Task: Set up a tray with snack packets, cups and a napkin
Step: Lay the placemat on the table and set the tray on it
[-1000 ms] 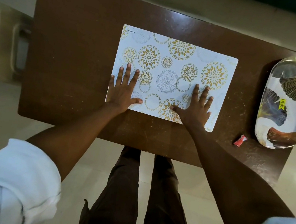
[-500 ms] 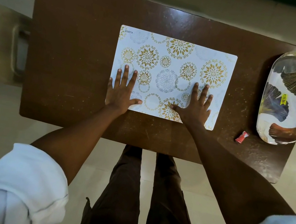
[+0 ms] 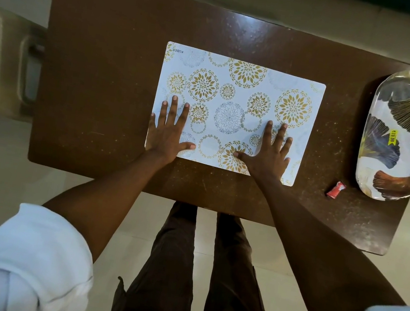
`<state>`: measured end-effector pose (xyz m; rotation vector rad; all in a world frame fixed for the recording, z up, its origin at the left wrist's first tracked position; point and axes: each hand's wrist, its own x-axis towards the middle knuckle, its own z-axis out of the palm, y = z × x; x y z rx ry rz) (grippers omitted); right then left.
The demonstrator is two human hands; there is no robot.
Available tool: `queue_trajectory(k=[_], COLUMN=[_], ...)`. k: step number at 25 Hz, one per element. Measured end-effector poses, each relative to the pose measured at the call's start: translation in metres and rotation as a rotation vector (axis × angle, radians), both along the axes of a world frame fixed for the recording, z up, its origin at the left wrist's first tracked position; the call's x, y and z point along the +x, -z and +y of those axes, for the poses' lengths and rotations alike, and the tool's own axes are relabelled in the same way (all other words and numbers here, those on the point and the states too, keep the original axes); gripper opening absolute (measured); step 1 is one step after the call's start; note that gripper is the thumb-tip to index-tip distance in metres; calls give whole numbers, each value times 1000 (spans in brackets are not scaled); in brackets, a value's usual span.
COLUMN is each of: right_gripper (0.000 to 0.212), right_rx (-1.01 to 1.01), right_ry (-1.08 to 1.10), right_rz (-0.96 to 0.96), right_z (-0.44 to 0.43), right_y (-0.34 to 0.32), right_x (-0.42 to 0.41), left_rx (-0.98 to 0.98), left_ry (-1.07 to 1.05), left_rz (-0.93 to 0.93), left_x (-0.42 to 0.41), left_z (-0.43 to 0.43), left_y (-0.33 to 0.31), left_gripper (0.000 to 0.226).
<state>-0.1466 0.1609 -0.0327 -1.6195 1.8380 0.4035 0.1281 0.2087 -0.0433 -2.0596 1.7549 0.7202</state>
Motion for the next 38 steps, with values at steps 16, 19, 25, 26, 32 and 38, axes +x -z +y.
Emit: queue_trajectory(k=[16, 19, 25, 26, 32, 38], right_gripper=[135, 135, 131, 130, 128, 124], right_rx=[-7, -9, -19, -30, -157, -292], right_ry=[0, 3, 43, 63, 191, 462], right_rz=[5, -3, -31, -37, -52, 22], right_z=[0, -1, -8, -13, -53, -67], right_y=[5, 5, -2, -4, -25, -37], right_x=[-2, -3, -8, -13, -83, -209], left_rx=[-3, 5, -8, -25, -174, -255], left_ry=[3, -3, 19, 32, 180, 305], left_rz=[11, 16, 22, 32, 78, 126], left_x=[0, 0, -22, -32, -120, -228], left_z=[1, 1, -27, -41, -149, -249], left_y=[0, -1, -13, -16, -35, -51], left_gripper=[119, 118, 121, 121, 122, 124])
